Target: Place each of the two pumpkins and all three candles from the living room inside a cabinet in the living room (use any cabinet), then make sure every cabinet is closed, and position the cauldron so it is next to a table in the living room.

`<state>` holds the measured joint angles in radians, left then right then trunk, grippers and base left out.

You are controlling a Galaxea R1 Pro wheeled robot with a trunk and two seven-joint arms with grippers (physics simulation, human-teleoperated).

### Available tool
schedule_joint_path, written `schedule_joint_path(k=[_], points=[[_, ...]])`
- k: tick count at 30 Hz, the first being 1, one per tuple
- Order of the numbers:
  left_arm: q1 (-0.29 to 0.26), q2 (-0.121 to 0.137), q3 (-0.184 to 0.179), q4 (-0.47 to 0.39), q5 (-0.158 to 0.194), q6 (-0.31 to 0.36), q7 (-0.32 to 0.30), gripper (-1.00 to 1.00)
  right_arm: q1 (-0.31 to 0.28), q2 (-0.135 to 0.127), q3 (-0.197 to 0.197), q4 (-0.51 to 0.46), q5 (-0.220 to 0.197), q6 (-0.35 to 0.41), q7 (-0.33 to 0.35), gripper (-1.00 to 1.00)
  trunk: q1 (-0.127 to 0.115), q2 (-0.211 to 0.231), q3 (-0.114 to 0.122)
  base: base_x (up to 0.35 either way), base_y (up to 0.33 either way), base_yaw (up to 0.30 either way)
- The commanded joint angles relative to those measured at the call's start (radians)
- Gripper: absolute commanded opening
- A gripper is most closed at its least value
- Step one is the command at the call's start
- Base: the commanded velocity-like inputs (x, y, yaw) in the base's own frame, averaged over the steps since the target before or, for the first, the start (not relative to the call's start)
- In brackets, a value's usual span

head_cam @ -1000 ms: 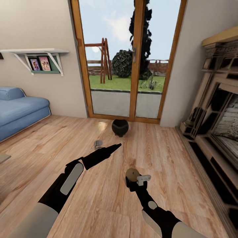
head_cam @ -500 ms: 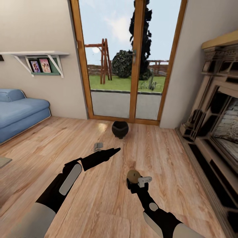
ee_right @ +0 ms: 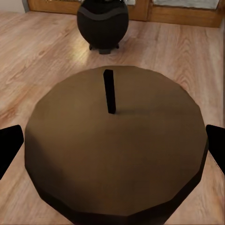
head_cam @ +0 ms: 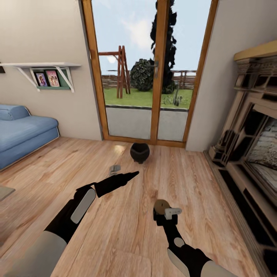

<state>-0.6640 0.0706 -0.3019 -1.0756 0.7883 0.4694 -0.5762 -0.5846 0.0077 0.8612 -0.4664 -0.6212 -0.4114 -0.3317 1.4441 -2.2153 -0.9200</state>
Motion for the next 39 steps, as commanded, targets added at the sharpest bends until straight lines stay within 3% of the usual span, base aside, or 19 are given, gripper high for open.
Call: schedule_joint_path(k=[1, 4, 16, 25, 39], points=[[-0.001, -0.003, -0.002, 0.004, 0.000, 0.000, 0.038, 1.00, 0.000, 0.000, 0.001, 0.000, 0.000, 0.000, -0.002, -1.00, -0.004, 0.007, 0.003, 0.000, 0.000, 0.000], [-0.002, -0.003, -0.004, 0.011, 0.001, 0.000, 0.081, 1.00, -0.002, -0.001, 0.001, -0.011, 0.004, 0.002, -0.003, -1.00, -0.015, 0.028, 0.013, 0.000, 0.000, 0.000], [-0.002, 0.004, -0.002, 0.018, 0.002, 0.000, 0.086, 1.00, -0.013, -0.004, 0.001, -0.006, 0.004, 0.002, -0.001, -1.00, -0.061, 0.112, 0.050, 0.000, 0.000, 0.000], [-0.002, 0.028, 0.001, 0.018, 0.003, 0.003, 0.082, 1.00, -0.014, -0.006, 0.002, -0.002, 0.004, 0.001, 0.002, -1.00, -0.096, 0.175, 0.078, 0.000, 0.000, 0.000], [-0.002, 0.034, 0.000, 0.014, 0.003, 0.003, 0.082, 1.00, -0.003, -0.003, 0.002, -0.006, 0.009, -0.012, -0.002, -1.00, -0.150, 0.273, 0.122, 0.000, 0.000, -0.001]])
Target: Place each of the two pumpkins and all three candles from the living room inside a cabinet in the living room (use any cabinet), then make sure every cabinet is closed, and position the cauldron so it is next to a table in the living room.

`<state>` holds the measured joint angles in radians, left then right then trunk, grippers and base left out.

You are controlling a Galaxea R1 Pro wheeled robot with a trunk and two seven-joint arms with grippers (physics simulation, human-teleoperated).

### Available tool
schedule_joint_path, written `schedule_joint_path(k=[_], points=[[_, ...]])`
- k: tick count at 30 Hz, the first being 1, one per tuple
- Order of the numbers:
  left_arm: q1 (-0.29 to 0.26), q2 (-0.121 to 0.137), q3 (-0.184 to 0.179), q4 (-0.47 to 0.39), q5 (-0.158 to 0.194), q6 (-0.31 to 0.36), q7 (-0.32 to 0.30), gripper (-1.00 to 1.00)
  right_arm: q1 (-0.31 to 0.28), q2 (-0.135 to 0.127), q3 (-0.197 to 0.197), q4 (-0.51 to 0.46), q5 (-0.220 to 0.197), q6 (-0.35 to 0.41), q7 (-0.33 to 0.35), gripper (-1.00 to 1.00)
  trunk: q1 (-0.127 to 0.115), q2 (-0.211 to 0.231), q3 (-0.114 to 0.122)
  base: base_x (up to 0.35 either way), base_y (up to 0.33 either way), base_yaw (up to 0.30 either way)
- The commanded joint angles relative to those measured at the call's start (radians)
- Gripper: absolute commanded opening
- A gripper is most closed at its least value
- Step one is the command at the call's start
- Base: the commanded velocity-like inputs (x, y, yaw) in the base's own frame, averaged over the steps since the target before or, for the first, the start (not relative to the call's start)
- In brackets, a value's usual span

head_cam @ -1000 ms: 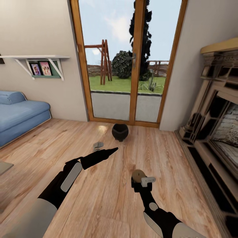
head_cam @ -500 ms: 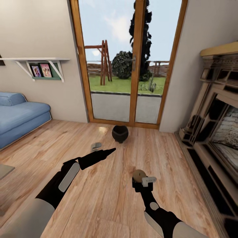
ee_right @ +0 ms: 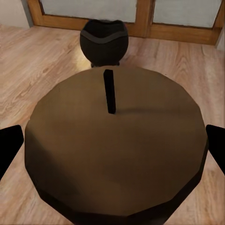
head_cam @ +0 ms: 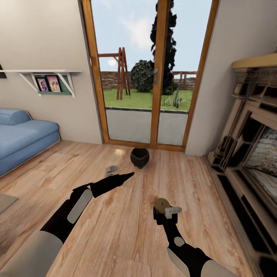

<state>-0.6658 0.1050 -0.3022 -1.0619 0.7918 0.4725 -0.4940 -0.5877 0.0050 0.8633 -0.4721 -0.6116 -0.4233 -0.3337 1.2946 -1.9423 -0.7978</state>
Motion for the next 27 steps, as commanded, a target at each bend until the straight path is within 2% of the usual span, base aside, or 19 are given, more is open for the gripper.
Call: schedule_joint_path(k=[1, 4, 7, 27], points=[[0.000, 0.002, 0.000, -0.001, 0.000, 0.000, 0.000, 1.00, 0.000, 0.000, 0.000, 0.000, -0.001, 0.000, -0.002, -1.00, -0.004, 0.007, 0.003, 0.000, 0.000, -0.079], [0.001, 0.028, 0.001, -0.004, 0.006, -0.004, -0.001, 1.00, 0.000, -0.001, 0.000, 0.000, -0.001, 0.000, -0.004, -1.00, -0.008, 0.014, 0.007, 0.000, 0.000, -0.201], [0.001, 0.037, 0.003, -0.007, 0.008, -0.004, -0.004, 1.00, 0.000, -0.001, 0.000, 0.001, -0.001, 0.000, -0.004, -1.00, -0.008, 0.014, 0.009, 0.000, 0.000, -0.262], [0.001, 0.041, 0.002, -0.010, 0.009, -0.005, -0.008, 1.00, 0.000, -0.002, 0.000, 0.001, -0.001, 0.001, -0.004, -1.00, -0.008, 0.014, 0.017, 0.000, 0.000, -0.278]])
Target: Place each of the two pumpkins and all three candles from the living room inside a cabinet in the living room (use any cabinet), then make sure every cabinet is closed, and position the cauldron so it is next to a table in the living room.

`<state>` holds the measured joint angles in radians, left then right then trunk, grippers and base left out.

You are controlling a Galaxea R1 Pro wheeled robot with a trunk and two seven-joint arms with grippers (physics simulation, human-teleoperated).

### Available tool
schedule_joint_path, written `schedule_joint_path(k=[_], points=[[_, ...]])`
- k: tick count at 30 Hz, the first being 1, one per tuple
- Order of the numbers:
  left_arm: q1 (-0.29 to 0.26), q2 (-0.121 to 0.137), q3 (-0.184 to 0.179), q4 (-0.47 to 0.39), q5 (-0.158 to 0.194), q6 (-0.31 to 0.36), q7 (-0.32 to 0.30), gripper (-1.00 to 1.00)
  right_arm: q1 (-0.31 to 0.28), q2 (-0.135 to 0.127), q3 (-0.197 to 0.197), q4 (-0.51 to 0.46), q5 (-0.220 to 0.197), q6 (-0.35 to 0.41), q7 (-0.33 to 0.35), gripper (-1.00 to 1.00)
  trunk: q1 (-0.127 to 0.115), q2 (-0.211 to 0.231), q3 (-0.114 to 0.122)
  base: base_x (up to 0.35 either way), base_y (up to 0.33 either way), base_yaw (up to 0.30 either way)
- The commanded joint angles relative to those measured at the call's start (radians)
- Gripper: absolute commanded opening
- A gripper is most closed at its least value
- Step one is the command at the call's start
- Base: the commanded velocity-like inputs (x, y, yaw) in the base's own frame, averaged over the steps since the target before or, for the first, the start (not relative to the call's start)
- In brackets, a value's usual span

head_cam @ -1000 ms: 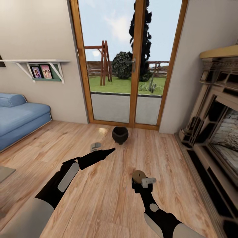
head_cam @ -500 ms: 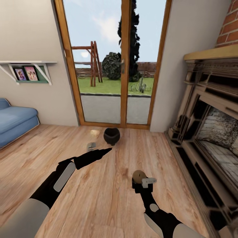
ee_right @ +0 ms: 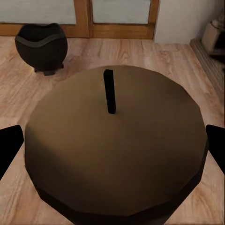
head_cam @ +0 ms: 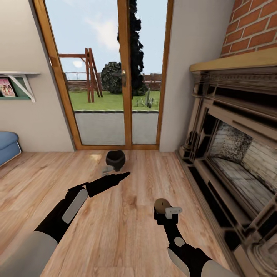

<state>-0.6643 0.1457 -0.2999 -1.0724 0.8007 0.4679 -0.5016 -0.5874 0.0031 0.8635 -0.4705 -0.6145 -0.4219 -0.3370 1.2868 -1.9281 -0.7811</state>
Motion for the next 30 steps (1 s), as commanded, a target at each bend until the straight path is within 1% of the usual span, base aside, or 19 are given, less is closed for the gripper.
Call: schedule_joint_path(k=[1, 4, 7, 8, 10, 11, 12, 13, 14, 15, 16, 17, 18, 20, 22, 24, 27, 30], points=[[0.000, 0.000, 0.000, 0.000, 0.000, -0.001, 0.000, 1.00, 0.000, 0.000, 0.000, 0.000, 0.002, -0.001, 0.000, -1.00, 0.000, 0.000, 0.000, 0.000, 0.000, -0.133], [0.000, 0.000, -0.002, 0.006, -0.003, -0.002, 0.001, 1.00, 0.000, 0.000, 0.000, 0.000, 0.002, -0.001, 0.000, -1.00, 0.000, 0.000, 0.000, 0.000, 0.000, -0.052], [0.004, 0.010, -0.003, 0.023, -0.008, -0.004, 0.007, 1.00, 0.000, 0.000, 0.000, 0.000, 0.002, -0.001, 0.000, -1.00, 0.000, 0.000, 0.000, 0.000, 0.000, -0.010], [0.005, 0.019, -0.005, 0.089, -0.012, -0.005, 0.010, 1.00, 0.000, 0.002, 0.000, 0.001, 0.001, 0.000, -0.001, -1.00, 0.000, 0.000, 0.000, 0.000, 0.000, -0.002], [0.006, 0.021, -0.006, 0.161, -0.017, -0.008, 0.010, 1.00, 0.000, 0.004, 0.002, 0.002, -0.001, 0.004, -0.002, -1.00, 0.000, 0.000, 0.000, 0.000, 0.000, -0.001], [0.006, 0.022, -0.007, 0.198, -0.026, -0.010, 0.010, 1.00, 0.000, 0.005, 0.002, 0.002, -0.001, 0.004, -0.002, -1.00, 0.000, 0.000, 0.000, 0.000, 0.000, 0.000], [0.006, 0.021, -0.007, 0.232, -0.043, -0.012, 0.011, 1.00, 0.000, 0.005, 0.002, 0.002, -0.001, 0.004, -0.001, -1.00, 0.000, 0.000, 0.000, 0.000, 0.000, 0.000], [0.006, 0.018, -0.008, 0.276, -0.082, -0.014, 0.011, 1.00, 0.000, 0.004, 0.002, 0.002, 0.000, 0.002, -0.001, -1.00, 0.000, 0.000, 0.000, 0.000, 0.000, 0.000], [0.006, 0.015, -0.008, 0.300, -0.113, -0.015, 0.011, 1.00, 0.000, 0.003, 0.002, 0.001, 0.001, 0.001, 0.000, -1.00, 0.000, 0.000, 0.000, 0.000, 0.000, 0.000], [0.007, 0.005, -0.008, 0.334, -0.164, -0.016, 0.011, 1.00, 0.000, 0.003, 0.002, -0.001, 0.002, 0.000, 0.001, -1.00, 0.000, 0.000, 0.000, 0.000, 0.000, 0.000], [0.007, 0.001, -0.008, 0.346, -0.181, -0.017, 0.012, 1.00, 0.000, 0.003, 0.002, -0.001, 0.002, 0.000, 0.001, -1.00, 0.000, 0.000, 0.000, 0.000, 0.000, 0.000], [0.007, -0.011, -0.008, 0.386, -0.230, -0.018, 0.012, 1.00, 0.000, 0.004, 0.002, -0.002, 0.003, -0.001, 0.000, -1.00, 0.000, 0.000, 0.000, 0.000, 0.000, 0.000], [0.007, -0.018, -0.008, 0.418, -0.262, -0.020, 0.011, 1.00, 0.000, 0.005, 0.002, -0.002, 0.003, -0.001, 0.000, -1.00, 0.000, 0.000, 0.000, 0.000, 0.000, 0.000], [0.008, -0.029, -0.008, 0.480, -0.308, -0.038, 0.011, 1.00, 0.000, 0.006, 0.004, -0.002, 0.012, -0.001, -0.002, -1.00, 0.000, 0.000, 0.000, 0.000, 0.000, 0.000], [0.008, -0.033, -0.008, 0.524, -0.329, -0.068, 0.011, 1.00, 0.000, 0.006, 0.004, -0.002, 0.035, -0.001, -0.004, -1.00, 0.000, 0.000, 0.000, 0.000, 0.000, 0.000], [0.008, -0.035, -0.007, 0.551, -0.340, -0.096, 0.011, 1.00, 0.000, 0.003, 0.004, -0.001, 0.071, -0.001, -0.006, -1.00, 0.000, 0.000, 0.000, 0.000, 0.000, -0.092], [0.008, -0.036, -0.007, 0.559, -0.343, -0.104, 0.011, 1.00, 0.000, 0.001, 0.003, -0.001, 0.083, -0.001, -0.007, -1.00, 0.000, 0.000, 0.000, 0.000, 0.000, -0.224], [0.008, -0.036, -0.007, 0.563, -0.343, -0.107, 0.012, 1.00, 0.000, 0.000, 0.003, 0.000, 0.085, -0.001, -0.007, -1.00, 0.000, 0.000, 0.000, 0.000, 0.000, -0.271]])
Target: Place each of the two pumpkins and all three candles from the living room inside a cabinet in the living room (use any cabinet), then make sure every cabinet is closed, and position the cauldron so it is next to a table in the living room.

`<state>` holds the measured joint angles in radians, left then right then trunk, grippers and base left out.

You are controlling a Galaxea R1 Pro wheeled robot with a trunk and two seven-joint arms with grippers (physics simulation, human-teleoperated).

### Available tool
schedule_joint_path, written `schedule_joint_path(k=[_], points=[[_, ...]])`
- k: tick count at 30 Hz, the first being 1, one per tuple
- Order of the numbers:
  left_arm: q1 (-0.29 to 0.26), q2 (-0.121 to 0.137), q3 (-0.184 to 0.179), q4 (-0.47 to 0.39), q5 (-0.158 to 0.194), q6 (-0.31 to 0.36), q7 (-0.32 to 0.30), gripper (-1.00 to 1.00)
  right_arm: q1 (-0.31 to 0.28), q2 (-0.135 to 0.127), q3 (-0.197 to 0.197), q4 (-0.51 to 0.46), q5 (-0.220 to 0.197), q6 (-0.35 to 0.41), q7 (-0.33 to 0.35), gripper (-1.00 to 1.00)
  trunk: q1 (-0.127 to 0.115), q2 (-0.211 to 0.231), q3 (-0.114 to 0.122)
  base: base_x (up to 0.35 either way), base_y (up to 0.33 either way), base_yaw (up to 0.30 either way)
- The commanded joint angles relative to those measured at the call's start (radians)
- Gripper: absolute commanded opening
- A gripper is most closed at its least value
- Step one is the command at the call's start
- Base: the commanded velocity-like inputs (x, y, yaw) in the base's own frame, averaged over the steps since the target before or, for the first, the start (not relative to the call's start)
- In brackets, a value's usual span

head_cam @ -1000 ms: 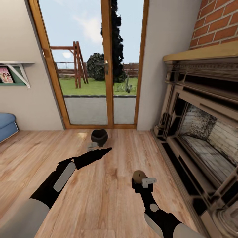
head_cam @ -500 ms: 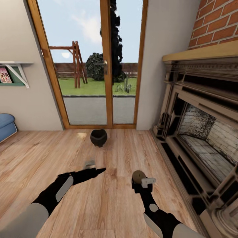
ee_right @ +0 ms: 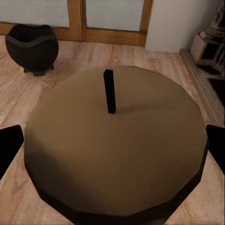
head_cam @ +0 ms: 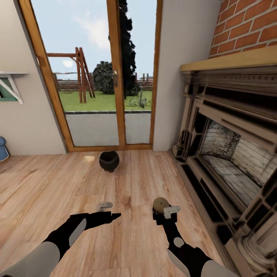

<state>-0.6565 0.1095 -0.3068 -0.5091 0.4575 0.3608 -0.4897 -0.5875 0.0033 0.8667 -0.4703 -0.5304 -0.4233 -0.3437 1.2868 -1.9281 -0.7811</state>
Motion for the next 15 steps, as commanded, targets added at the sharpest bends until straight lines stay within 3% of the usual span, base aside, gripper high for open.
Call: schedule_joint_path(k=[1, 15], points=[[0.000, 0.000, 0.000, 0.000, 0.000, -0.001, 0.000, 1.00, 0.000, 0.000, 0.000, 0.000, 0.001, 0.000, 0.000, -1.00, 0.000, 0.000, 0.000, 0.000, 0.000, -0.279], [0.002, -0.002, 0.002, 0.027, 0.000, -0.003, 0.000, 1.00, 0.000, -0.002, -0.006, 0.002, -0.009, -0.001, 0.001, -1.00, 0.000, 0.000, 0.000, 0.000, 0.000, -0.283]])
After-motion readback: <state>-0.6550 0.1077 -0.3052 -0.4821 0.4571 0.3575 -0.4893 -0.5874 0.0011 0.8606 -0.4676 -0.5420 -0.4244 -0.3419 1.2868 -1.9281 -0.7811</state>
